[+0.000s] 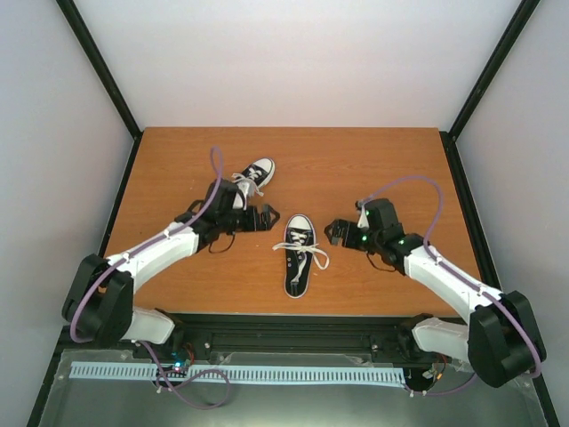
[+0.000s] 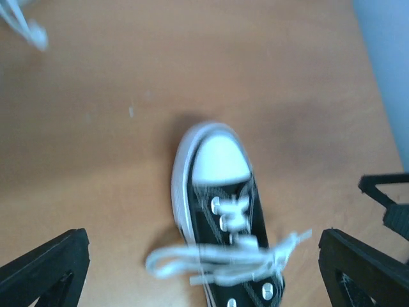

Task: Tie the shoes
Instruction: Reset both arms

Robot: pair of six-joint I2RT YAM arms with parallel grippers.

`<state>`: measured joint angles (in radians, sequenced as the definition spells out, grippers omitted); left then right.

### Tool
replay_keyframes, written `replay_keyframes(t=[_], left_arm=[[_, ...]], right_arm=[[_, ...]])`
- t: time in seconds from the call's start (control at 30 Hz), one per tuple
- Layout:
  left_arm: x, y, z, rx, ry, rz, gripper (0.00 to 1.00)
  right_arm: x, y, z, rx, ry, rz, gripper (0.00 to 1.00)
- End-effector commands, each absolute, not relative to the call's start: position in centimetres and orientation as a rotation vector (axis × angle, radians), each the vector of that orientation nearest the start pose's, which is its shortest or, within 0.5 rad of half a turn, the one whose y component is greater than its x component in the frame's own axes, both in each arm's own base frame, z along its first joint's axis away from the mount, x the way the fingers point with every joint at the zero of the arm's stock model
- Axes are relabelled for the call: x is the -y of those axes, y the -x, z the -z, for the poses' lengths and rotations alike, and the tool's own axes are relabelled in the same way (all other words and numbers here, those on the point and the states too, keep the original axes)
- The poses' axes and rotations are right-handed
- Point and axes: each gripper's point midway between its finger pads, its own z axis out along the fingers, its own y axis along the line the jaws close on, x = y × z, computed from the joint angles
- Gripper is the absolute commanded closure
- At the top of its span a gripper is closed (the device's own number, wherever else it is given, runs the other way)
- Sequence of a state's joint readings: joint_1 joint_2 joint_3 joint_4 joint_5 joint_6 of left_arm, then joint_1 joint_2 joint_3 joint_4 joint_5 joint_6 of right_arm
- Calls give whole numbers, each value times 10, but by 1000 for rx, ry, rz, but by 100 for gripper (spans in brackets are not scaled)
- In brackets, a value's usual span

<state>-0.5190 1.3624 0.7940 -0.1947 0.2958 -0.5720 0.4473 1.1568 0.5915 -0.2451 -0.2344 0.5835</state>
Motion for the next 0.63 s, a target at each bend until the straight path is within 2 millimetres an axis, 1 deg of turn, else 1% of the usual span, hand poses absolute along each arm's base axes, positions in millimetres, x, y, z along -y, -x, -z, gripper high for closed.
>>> replay_keyframes(t=[0.0,0.07,0.13,0.17,0.2,0.27,0.3,0.37,0.4,0.43,0.5,0.6], left_arm=[[203,-366,-155,-2303,5,760,0],[173,-392,-154,-2250,136,728,0],[127,-411,-154,-2169,299,680,0],[100,-416,-153,-2123,389,628,0],[71,-415,-155,-2071,477,573,0],[25,-403,-161,-1986,575,410,0],[4,-394,-166,-1955,583,272,0],[-28,-375,-172,-1908,610,40,0],[-40,-367,-171,-1894,614,-46,0],[-45,-363,-170,-1891,600,-101,0],[-48,-362,-162,-1892,565,-143,0],[-47,-367,-164,-1896,531,-158,0]], right_arm=[[-145,-305,-123,-2425,-30,-595,0],[-122,-326,-132,-2380,-78,-542,0],[-86,-345,-141,-2318,-162,-469,0],[-68,-352,-145,-2279,-203,-436,0],[-50,-357,-150,-2237,-244,-404,0],[-14,-363,-155,-2164,-320,-278,0],[1,-364,-157,-2134,-343,-198,0],[29,-364,-158,-2073,-373,-7,0],[36,-363,-156,-2054,-375,43,0],[41,-363,-153,-2039,-369,83,0],[45,-364,-145,-2021,-364,117,0],[49,-366,-135,-1996,-372,141,0]])
